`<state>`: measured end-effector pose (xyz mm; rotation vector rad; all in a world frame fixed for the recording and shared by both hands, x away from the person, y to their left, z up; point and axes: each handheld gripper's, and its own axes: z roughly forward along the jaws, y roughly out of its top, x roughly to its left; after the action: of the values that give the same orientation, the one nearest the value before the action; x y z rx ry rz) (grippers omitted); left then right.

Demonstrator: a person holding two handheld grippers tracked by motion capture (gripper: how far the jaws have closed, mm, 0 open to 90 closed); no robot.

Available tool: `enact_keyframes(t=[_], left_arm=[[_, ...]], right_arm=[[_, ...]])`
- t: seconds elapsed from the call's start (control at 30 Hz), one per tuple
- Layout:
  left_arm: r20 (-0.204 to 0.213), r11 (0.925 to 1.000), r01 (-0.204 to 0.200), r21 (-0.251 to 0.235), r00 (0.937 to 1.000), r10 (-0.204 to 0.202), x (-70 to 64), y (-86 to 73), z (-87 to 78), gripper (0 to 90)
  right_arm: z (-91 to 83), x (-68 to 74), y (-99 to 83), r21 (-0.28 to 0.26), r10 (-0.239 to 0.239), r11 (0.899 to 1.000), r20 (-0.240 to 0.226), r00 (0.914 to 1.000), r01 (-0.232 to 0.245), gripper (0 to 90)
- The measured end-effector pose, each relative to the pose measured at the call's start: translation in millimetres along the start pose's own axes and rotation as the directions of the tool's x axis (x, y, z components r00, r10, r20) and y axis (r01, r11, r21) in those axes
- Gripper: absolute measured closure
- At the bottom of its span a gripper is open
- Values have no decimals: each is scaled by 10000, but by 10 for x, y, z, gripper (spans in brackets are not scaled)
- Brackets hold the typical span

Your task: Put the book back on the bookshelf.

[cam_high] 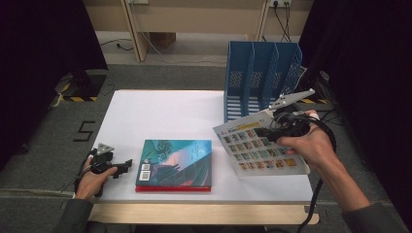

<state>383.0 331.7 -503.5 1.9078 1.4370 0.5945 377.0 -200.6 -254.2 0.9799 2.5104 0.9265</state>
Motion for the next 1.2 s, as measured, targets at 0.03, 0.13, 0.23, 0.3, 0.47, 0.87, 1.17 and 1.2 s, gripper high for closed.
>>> enact_keyframes(t=[0.03, 0.13, 0.23, 0.3, 0.47, 0.87, 1.17, 1.2], left_arm=[[-13, 10000, -45, 6, 10000, 45, -9, 1, 7, 119], [-29, 10000, -56, 12, 10000, 56, -12, 2, 10, 108], [-27, 10000, -76, -6, 10000, 76, -13, 1, 12, 104], [-8, 10000, -85, -1, 10000, 85, -11, -2, 9, 104], [-7, 9999, -101, -55, 9999, 101, -13, -10, 10, 102], [-10, 9999, -120, -56, 9999, 120, -20, -12, 16, 93], [27, 9998, -167, -62, 9999, 168, -21, -16, 13, 89], [36, 9998, -163, -61, 9999, 164, -20, -16, 13, 89]], right_arm=[[5, -16, -16, 36, 44, 10000, -65, 10000, -44, 726], [40, -51, -36, 89, 312, 9995, -222, 9993, -310, 725], [98, -78, -27, 191, 575, 9982, -384, 9976, -568, 721], [129, -100, -3, 162, 656, 9978, -357, 9972, -650, 717], [188, -112, 48, 281, 837, 9961, -240, 9962, -831, 689], [168, -50, 169, 824, 258, 9963, 2, 9997, -257, 676], [313, -6, 356, 963, 616, 9935, -84, 9981, -605, 624], [328, 0, 357, 993, 620, 9932, -112, 9980, -606, 614]])
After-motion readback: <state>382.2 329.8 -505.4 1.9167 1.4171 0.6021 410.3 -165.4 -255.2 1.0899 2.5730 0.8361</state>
